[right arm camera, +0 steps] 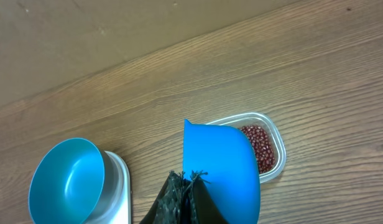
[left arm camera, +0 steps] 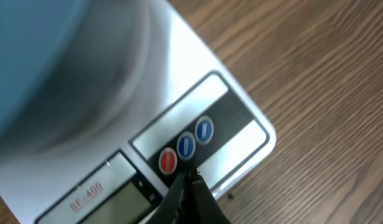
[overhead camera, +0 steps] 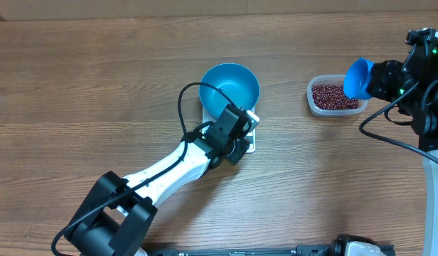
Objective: Scoop item into bowl and weigh 150g on scale
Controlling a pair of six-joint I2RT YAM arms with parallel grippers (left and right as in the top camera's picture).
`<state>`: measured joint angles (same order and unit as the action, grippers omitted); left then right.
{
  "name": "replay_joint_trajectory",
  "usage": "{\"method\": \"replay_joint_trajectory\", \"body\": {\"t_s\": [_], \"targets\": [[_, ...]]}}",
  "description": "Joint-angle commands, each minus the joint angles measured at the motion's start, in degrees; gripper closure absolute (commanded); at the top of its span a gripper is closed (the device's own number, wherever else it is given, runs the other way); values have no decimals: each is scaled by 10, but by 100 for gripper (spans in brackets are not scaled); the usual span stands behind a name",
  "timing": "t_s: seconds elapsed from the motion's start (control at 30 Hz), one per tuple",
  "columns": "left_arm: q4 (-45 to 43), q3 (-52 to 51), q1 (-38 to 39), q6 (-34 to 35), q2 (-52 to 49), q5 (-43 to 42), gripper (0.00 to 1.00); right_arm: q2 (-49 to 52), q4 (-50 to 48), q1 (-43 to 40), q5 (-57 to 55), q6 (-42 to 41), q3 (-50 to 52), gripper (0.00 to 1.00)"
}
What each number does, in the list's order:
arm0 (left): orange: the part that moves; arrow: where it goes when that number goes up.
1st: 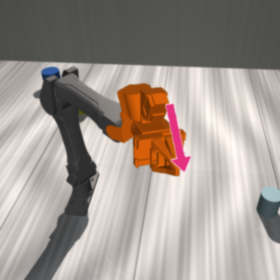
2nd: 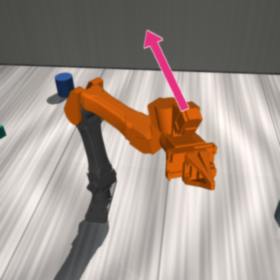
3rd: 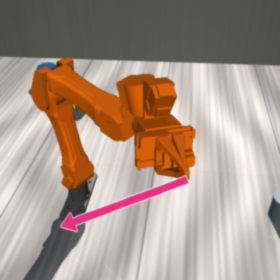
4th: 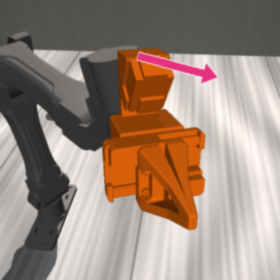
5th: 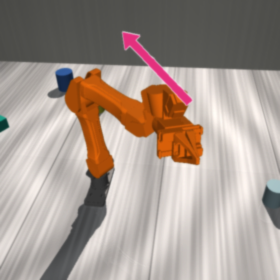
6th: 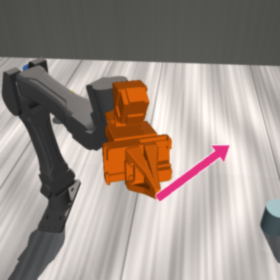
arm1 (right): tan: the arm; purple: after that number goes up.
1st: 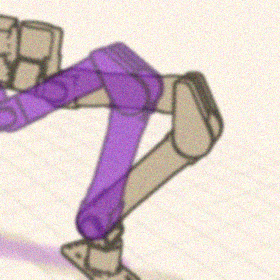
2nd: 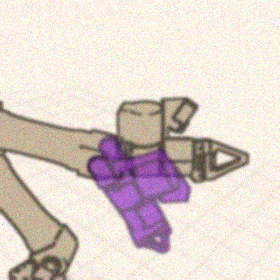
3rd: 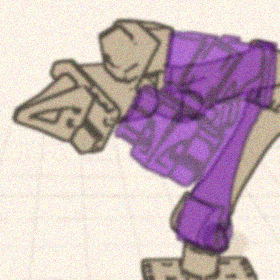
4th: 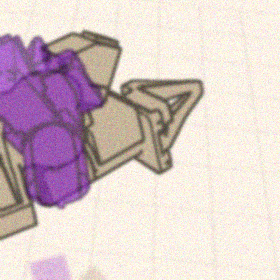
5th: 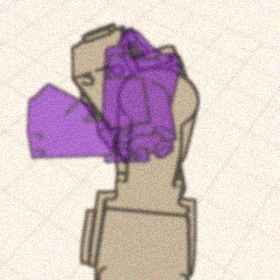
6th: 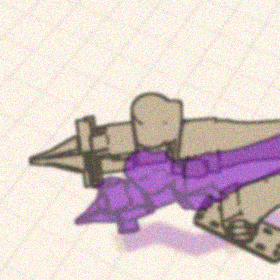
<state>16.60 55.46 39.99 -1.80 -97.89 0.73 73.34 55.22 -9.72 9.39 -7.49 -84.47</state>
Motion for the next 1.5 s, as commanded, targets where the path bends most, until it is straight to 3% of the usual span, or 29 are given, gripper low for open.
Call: {"method": "replay_joint_trajectory", "body": {"t_s": [0.0,1.47], "targets": [[-6,-9,-3,-15,-3,12,96,-6,2,-2,-4,1,-14,96],[-78,-29,-3,31,-40,48,96,-6,24,-2,-21,1,-14,96]]}}
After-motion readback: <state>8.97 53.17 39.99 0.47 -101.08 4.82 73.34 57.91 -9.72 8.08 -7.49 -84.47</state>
